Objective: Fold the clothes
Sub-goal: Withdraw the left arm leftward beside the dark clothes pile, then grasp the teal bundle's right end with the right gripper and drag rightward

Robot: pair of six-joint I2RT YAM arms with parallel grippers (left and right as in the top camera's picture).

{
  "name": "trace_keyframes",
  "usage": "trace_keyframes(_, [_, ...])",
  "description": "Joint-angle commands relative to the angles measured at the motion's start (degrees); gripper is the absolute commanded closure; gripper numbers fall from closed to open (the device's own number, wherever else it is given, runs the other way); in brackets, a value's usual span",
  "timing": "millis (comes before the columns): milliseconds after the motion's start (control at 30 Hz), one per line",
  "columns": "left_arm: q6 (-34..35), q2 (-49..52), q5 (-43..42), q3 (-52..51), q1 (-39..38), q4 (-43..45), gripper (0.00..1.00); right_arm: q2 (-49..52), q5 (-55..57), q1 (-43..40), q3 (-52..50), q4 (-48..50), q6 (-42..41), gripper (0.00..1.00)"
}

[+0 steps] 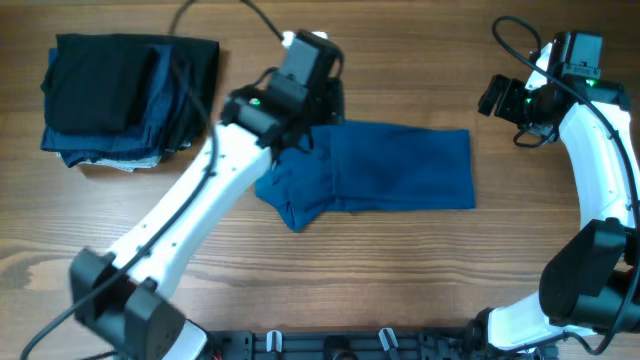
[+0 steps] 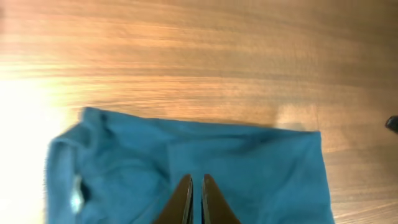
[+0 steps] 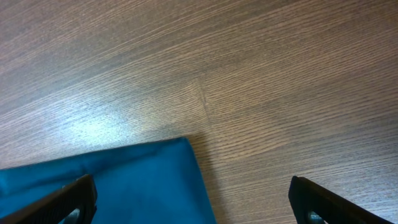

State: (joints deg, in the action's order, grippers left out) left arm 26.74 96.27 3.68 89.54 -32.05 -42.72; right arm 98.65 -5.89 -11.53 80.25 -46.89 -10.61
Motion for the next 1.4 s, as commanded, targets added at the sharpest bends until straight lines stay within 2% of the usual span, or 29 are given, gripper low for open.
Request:
trace_keyframes(0, [-0.61, -0.81, 2.40, 0.15, 4.98, -2.84, 0.91, 0.46, -0.22, 0.04, 0.26, 0.46, -0.42, 0.00])
trace_keyframes(100, [-0.63, -0.68, 2.40, 0.15, 9.90, -5.25, 0.81, 0.46, -3.21, 0.04, 0.26, 1.46, -0.46, 0.00])
trace_keyframes(167, [-0.61, -0.68, 2.40, 0.13, 13.55, -7.26, 0.66, 0.46, -3.15, 0.04, 0.26, -1.31, -0.24, 0.00])
trace_keyframes(233, [-0.63, -0.68, 2.40, 0.13, 16.63, -8.59, 0.27, 0.48, -2.67, 0.04, -0.11, -3.37, 0.28, 0.00])
trace_keyframes(267, [-0.63, -0.68, 2.38, 0.13, 18.08, -9.25, 0.14, 0.52, -2.47, 0.04, -0.63, -4.20, 0.87, 0.00])
trace_keyframes(300, [-0.63, -0.68, 2.40, 0.13, 19.12, -9.66, 0.05, 0.52, -2.51, 0.04, -1.11, -4.74, 1.95, 0.00])
trace_keyframes(333, [-0.63, -0.68, 2.38, 0.13, 20.37, -10.36, 0.00, 0.52, -2.45, 0.02, -1.68, -5.64, 3.58, 0.00])
trace_keyframes(400, [-0.63, -0.68, 2.38, 0.13, 22.32, -11.98, 0.00, 0.52, -2.25, -0.04, -3.34, -6.73, 6.25, 0.01])
trace_keyframes(500, [-0.63, -0.68, 2.38, 0.13, 24.11, -12.61, 0.00, 0.61, -1.92, -0.20, -6.73, -6.05, 10.88, 0.22])
trace_keyframes(600, [-0.63, -0.68, 2.40, 0.13, 24.85, -12.63, 0.00, 1.18, -1.20, -0.63, -10.75, -2.08, 12.13, 0.29])
trace_keyframes(867, [-0.66, -0.70, 2.21, 0.13, 24.79, -12.63, 0.00, 5.22, -9.66, -0.66, -18.08, 12.70, 16.55, 0.28])
trace_keyframes(1367, [-0.63, -0.70, 2.21, 0.13, 24.79, -12.63, 0.00, 12.04, -12.11, 0.09, -20.02, 16.85, 16.09, 0.26])
